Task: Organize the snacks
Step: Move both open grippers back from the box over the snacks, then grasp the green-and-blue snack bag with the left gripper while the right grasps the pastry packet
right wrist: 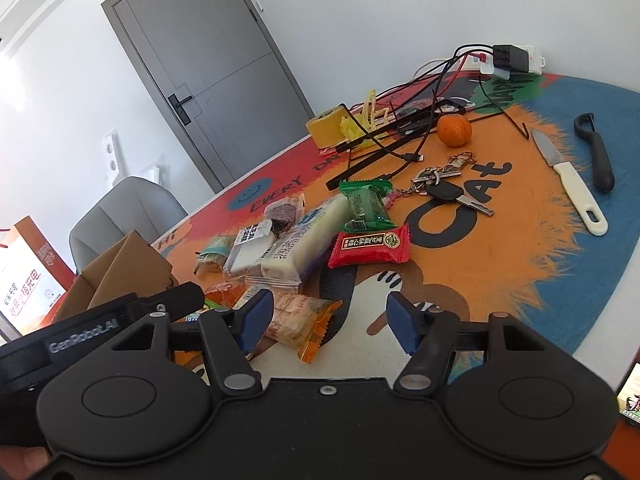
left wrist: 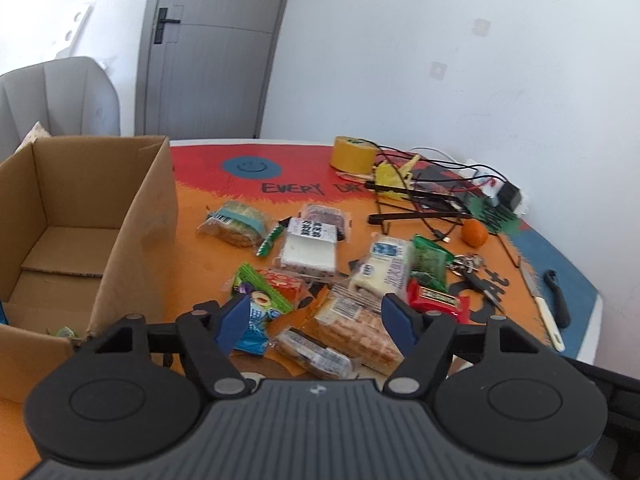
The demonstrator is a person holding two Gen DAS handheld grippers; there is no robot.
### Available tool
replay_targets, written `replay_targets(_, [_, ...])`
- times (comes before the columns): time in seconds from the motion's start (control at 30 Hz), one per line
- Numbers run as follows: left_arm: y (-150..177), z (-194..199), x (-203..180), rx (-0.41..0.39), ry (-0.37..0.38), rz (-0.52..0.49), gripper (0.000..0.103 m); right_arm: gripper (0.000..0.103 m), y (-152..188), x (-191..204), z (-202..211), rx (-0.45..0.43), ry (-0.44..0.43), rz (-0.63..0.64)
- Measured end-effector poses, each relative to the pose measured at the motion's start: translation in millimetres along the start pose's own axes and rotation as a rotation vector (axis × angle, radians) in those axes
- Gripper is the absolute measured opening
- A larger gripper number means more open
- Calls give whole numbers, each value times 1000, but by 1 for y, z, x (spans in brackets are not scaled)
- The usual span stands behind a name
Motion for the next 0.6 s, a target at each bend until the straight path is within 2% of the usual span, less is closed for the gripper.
replay_targets(0.33, [4, -19, 22, 24, -97, 62, 72, 62, -2, 9, -24, 27, -32, 27])
replay_targets(0.6, [10, -36, 31, 45, -125, 74, 72, 61, -7, 20, -44, 36, -42, 54])
Point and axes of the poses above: each gripper's, at about its wrist camera, not at the fingertips, and z roughly against the way its jaws point, x to its left, y to its underside, the point moved 5 cm from there along -z, roughly the way its jaws point, and after that the axes turned 5 degrees about -z, right-handed, at the moved point
